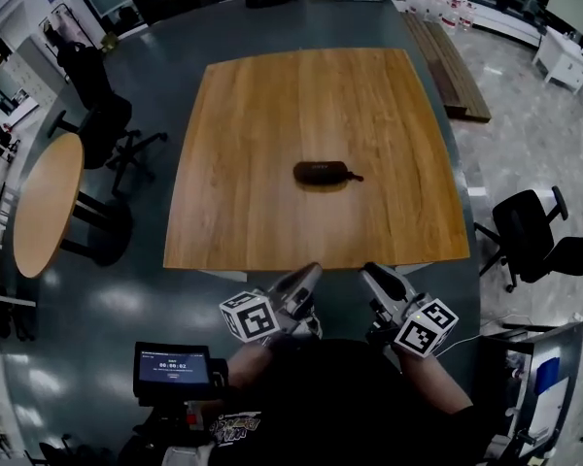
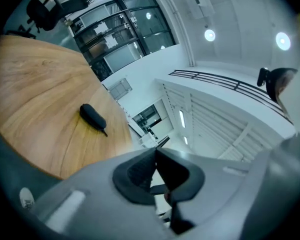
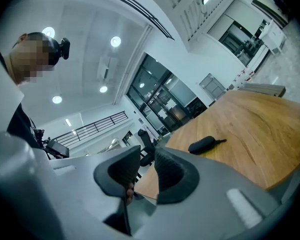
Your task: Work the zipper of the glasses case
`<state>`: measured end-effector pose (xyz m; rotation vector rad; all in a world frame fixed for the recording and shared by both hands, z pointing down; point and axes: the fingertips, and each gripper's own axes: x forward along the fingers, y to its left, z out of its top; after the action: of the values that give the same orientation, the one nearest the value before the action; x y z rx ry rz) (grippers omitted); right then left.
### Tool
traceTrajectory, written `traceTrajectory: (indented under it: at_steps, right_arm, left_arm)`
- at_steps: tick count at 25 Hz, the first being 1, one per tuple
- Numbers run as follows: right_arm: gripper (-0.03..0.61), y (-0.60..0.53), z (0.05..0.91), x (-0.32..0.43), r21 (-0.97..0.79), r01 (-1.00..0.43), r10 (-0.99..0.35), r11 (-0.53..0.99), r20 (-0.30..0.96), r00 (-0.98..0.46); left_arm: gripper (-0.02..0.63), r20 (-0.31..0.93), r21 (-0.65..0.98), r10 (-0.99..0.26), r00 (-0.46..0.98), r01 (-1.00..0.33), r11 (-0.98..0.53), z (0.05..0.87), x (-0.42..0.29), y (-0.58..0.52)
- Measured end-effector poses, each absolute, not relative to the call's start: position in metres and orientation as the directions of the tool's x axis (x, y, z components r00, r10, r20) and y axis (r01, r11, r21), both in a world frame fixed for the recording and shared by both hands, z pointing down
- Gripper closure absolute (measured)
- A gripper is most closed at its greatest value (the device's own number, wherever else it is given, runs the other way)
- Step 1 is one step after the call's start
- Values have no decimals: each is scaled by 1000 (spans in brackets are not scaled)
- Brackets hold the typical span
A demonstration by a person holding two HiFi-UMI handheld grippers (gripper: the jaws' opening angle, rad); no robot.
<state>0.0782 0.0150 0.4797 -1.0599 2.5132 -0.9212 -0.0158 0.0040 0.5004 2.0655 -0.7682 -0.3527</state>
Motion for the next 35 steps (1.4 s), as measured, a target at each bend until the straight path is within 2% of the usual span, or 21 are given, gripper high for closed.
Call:
traceTrajectory:
  at_steps: [7, 14, 17, 20, 22, 25, 27, 30, 35]
  right_arm:
    - [462, -62, 490, 33, -636, -571, -714, 520, 44, -699]
    - [425, -125, 522, 3, -568, -626, -673, 534, 162, -722]
    - [397, -152, 550, 3, -439, -677, -628, 591, 276, -728]
    - [343, -188, 593, 10, -221, -693, -556, 686, 455, -696]
    - [314, -212, 620, 16, -86, -645, -493, 759, 572, -656]
    - [254, -241, 657, 18, 44, -489, -370, 871, 714, -595]
    - [213, -255, 679, 19, 62, -370, -275, 927, 782, -559]
    - [190, -263, 698, 26, 31, -226, -147, 974, 843, -517]
    - [189, -257, 723, 11, 19, -4, -19, 1000, 904, -426]
  left_arm:
    - [611, 36, 819, -614, 788, -375, -434, 502, -54, -66]
    - [611, 40, 849, -644, 764, -366, -381, 514, -95, -100]
    - [611, 35, 855, -656, 754, -362, -370, 515, -104, -108]
    - [611, 38, 856, -668, 743, -369, -362, 518, -110, -117]
    - [611, 44, 856, -675, 736, -376, -354, 521, -110, -121]
    - [611, 59, 857, -694, 717, -393, -334, 524, -109, -123]
    - [611, 78, 860, -720, 690, -412, -302, 523, -108, -122]
    - [611, 128, 850, -756, 642, -464, -250, 519, -100, -120]
    - [611, 159, 850, -808, 568, -495, -181, 529, -107, -119]
